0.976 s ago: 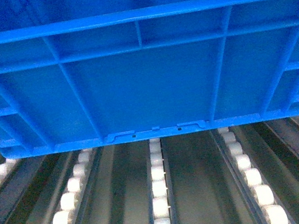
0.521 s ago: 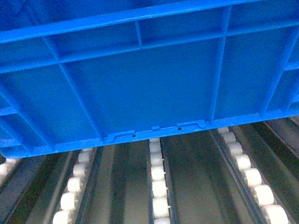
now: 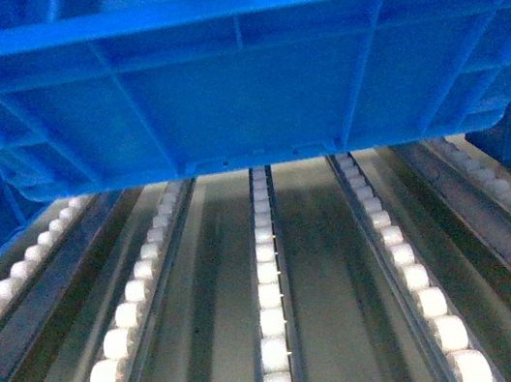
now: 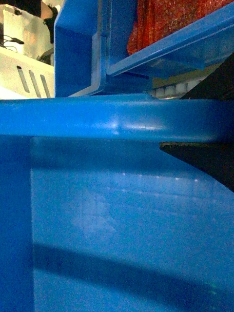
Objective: Place box next to blue box on left shelf
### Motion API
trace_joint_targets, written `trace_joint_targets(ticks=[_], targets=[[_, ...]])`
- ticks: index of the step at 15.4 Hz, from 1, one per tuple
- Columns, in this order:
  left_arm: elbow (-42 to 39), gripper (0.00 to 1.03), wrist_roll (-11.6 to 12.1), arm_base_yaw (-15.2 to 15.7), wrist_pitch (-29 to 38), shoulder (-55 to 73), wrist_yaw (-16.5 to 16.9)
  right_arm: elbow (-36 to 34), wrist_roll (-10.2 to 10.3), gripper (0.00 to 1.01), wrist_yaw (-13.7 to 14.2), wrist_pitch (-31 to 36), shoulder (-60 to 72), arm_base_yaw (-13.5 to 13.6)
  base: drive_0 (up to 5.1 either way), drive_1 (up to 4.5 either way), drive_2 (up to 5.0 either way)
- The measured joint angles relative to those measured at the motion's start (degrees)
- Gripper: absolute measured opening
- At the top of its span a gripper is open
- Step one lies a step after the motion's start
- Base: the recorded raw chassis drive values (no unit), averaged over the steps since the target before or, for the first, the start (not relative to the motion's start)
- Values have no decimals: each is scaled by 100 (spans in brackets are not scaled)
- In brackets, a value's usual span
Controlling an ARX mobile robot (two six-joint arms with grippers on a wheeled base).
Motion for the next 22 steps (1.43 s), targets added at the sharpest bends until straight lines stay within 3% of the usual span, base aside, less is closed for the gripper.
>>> trace_joint_targets(ticks=[2, 4, 7, 14, 16, 18, 19, 22], targets=[[70, 6, 61, 0, -256, -90, 15, 101, 96, 8, -437, -634, -90, -83, 0, 0, 0], [254, 6, 76, 31, -1519, -114, 140, 92, 356, 8, -778, -1362, -74, -129, 0, 0, 0], [293, 6, -118, 66, -2719, -42, 308, -35, 492, 8, -946, -2026, 37, -151, 0, 0, 0], [35, 6, -278, 50, -3182, 127, 356, -280, 549, 8, -1032, -2352, 376, -149, 0, 0, 0], [-199, 6, -466, 24, -3204, 249, 420, -361, 463, 8, -1019, -2417, 466, -136, 0, 0, 0], [-208, 6, -485, -2, -3165, 280, 398, -310, 439, 8, -914, -2505, 498, -105, 0, 0, 0], [-240, 13, -586, -2, -3112, 332, 326, -240, 369, 13, -859, -2568, 533, -66, 0, 0, 0], [-313, 43, -761, -39, -2857, 400, 282, -229, 315, 44, -1128, -2380, 516, 13, 0, 0, 0]])
